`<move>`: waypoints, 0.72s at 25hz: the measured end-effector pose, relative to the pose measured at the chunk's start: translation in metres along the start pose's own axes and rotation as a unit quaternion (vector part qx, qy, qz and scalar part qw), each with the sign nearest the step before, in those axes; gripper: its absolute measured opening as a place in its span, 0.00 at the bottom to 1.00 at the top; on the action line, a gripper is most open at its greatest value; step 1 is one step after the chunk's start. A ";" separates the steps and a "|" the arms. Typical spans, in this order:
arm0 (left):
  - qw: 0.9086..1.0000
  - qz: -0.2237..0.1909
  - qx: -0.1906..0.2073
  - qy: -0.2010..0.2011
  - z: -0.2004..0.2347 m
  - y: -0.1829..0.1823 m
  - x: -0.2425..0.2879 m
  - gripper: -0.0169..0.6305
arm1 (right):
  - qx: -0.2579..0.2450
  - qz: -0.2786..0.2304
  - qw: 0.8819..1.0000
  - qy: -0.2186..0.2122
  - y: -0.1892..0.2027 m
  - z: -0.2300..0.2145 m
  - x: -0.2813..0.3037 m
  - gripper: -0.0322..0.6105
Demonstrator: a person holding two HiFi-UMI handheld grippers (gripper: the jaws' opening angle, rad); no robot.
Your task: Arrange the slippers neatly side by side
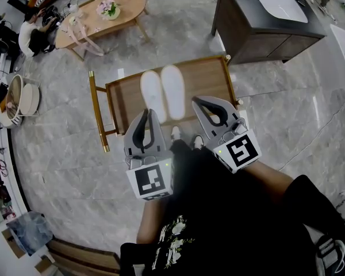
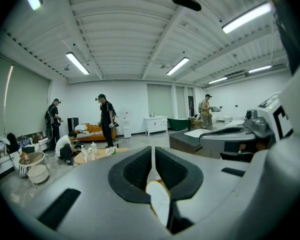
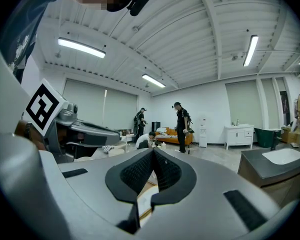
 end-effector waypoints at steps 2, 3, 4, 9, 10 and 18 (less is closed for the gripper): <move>1.000 0.001 0.004 0.000 -0.001 0.001 0.000 0.06 | 0.004 0.001 1.000 0.002 0.001 0.000 -0.001 0.05; 1.000 0.001 0.004 -0.001 -0.001 0.002 0.000 0.06 | 0.002 -0.001 1.000 0.002 0.002 0.000 -0.001 0.05; 1.000 0.000 0.005 -0.002 -0.001 0.002 0.000 0.06 | 0.000 -0.002 1.000 0.002 0.003 0.000 -0.002 0.05; 1.000 0.004 0.007 -0.003 -0.007 0.006 -0.002 0.06 | 0.003 0.000 1.000 0.000 0.009 0.000 -0.008 0.05; 1.000 0.005 0.008 -0.002 -0.008 0.006 -0.002 0.06 | 0.004 0.000 1.000 0.000 0.009 0.000 -0.008 0.05; 1.000 0.010 0.009 -0.009 -0.010 0.009 0.000 0.06 | 0.005 -0.004 1.000 -0.004 0.011 -0.002 -0.007 0.05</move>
Point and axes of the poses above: the fingertips, and each gripper's own axes: x forward along the fingers, z to its left, y out of its underside, the point moved 5 cm from there along -x, backward along the fingers, and after that the axes turned 13 degrees about z, right-handed, at the moved point
